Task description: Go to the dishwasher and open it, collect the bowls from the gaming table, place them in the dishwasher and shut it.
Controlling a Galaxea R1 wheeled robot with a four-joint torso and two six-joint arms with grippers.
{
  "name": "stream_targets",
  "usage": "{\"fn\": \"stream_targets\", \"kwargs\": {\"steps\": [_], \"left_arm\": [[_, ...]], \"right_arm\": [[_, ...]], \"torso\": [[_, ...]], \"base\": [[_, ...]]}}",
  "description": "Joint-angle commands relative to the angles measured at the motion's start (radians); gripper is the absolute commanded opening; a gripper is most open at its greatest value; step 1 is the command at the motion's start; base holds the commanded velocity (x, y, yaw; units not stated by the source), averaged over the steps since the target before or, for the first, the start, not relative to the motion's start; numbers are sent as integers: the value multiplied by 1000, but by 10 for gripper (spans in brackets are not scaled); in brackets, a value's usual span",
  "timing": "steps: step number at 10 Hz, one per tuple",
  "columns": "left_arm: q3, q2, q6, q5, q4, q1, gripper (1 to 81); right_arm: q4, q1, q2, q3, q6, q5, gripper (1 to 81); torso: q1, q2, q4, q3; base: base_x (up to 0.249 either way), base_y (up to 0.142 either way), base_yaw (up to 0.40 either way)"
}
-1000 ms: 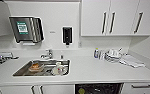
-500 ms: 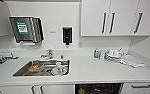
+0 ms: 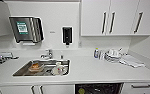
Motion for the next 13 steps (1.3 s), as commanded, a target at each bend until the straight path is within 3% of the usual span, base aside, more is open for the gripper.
{"fn": "stream_targets", "kwargs": {"steps": [1,3,5,7,8,9,10,13], "left_arm": [[2,-5,3,29,31,-22,811],[2,-5,3,29,34,-22,811],[-1,-6,3,29,58,-22,811],[-1,-11,3,29,58,-28,811],[-1,-12,4,29,59,-32,811],[-1,-17,6,28,58,-35,811],[-1,-14,6,29,58,-41,811],[-1,-8,9,31,58,-48,811]], "right_arm": [[18,232,-50,97,3,20,811],[12,263,-63,124,1,22,811],[9,275,-159,247,-8,22,811],[-58,160,-266,267,-54,-9,811],[-142,100,-289,255,-73,-55,811],[-268,36,-282,218,-94,-74,811],[-412,-44,-235,148,-103,-75,811],[-730,-200,-119,25,-106,-74,811]], "torso": [[0,0,0,0],[0,0,0,0],[0,0,0,0],[0,0,0,0],[0,0,0,0],[0,0,0,0],[0,0,0,0],[0,0,0,0]], "base": [[0,0,0],[0,0,0],[0,0,0],[0,0,0],[0,0,0],[0,0,0],[0,0,0],[0,0,0]]}}
